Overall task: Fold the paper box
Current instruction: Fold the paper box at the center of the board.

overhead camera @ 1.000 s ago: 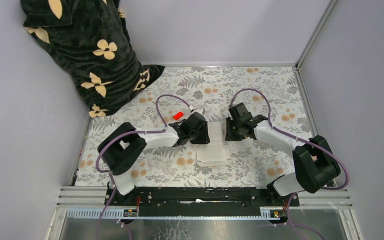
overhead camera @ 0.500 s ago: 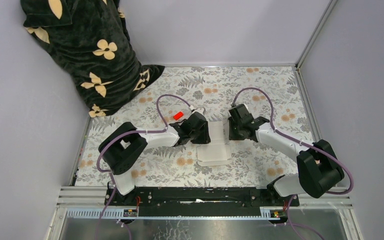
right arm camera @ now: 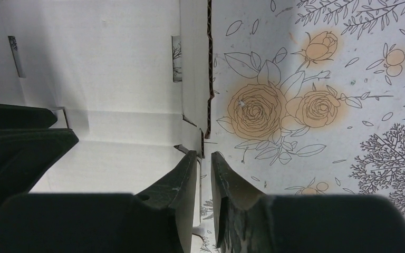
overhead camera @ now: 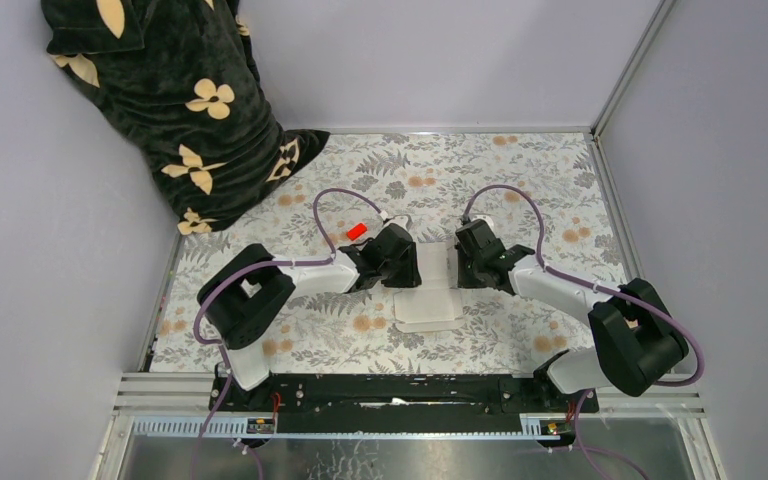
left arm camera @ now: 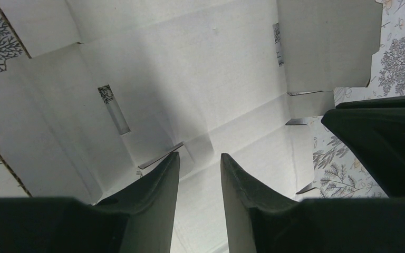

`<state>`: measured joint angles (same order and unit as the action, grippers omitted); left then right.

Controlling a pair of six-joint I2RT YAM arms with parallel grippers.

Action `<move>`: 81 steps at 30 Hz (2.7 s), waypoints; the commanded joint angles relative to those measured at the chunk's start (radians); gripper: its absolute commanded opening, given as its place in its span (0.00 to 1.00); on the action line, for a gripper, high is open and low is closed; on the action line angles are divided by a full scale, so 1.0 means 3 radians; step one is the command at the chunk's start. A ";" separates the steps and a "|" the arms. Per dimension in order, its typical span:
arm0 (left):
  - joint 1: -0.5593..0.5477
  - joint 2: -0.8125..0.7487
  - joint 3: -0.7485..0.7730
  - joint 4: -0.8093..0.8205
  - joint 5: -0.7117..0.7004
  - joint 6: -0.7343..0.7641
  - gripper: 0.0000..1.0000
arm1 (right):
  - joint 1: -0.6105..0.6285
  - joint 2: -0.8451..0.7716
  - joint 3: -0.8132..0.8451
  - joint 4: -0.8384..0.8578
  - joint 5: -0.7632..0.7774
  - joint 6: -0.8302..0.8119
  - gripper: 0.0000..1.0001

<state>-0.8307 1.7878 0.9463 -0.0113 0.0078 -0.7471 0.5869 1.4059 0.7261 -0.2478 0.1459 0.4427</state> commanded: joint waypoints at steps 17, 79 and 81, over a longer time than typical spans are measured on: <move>-0.0062 0.0381 -0.0142 -0.0468 0.0081 0.0092 0.42 | 0.0191 0.0016 0.0092 0.0269 0.0175 0.0029 0.22; -0.0085 0.0488 0.0006 -0.0582 0.0161 0.0198 0.41 | 0.0413 0.1284 0.0650 -0.0242 0.0125 0.0104 0.27; -0.0081 0.0491 0.0038 -0.0624 0.0158 0.0216 0.41 | 0.0412 0.1309 0.0655 -0.0230 0.0084 0.0101 0.27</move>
<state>-0.8371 1.8309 0.9943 -0.0109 0.0410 -0.7170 0.6975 1.6993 0.9585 -0.3370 0.2253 0.4591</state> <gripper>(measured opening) 0.414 0.266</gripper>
